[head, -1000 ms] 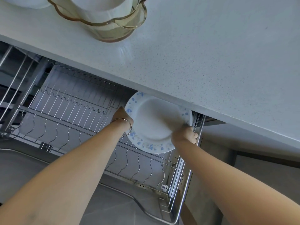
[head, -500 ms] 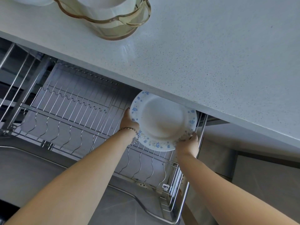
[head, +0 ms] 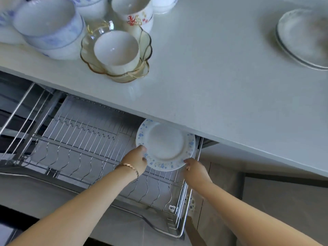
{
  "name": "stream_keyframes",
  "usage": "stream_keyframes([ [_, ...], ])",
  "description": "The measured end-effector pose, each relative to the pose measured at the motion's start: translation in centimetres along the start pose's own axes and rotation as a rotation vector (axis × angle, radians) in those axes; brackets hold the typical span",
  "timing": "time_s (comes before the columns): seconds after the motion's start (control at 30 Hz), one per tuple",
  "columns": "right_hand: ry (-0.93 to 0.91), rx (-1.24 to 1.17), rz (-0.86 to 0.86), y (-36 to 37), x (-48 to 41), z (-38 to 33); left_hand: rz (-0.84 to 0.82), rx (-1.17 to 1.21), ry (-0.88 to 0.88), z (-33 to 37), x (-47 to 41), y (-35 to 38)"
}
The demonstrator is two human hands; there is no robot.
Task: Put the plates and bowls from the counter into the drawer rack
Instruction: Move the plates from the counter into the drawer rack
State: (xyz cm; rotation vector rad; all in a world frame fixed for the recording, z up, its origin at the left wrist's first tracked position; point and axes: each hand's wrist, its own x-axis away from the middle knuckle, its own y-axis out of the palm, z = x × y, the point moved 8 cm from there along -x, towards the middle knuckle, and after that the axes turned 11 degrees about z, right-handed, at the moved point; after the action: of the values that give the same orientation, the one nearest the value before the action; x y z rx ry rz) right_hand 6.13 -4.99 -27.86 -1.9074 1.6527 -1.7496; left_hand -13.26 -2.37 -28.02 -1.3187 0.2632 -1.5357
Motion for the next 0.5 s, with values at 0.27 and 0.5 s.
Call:
stream_keyframes([
  [0.27,-0.347,0.266,-0.054,-16.1,7.3,-4.3,0.011,0.031,0.211,14.4,6.3,-9.7],
  [0.5,-0.326,0.052,0.262,-35.1,1.9,-2.6,0.091,0.246,0.218,29.3,5.6,-12.7],
])
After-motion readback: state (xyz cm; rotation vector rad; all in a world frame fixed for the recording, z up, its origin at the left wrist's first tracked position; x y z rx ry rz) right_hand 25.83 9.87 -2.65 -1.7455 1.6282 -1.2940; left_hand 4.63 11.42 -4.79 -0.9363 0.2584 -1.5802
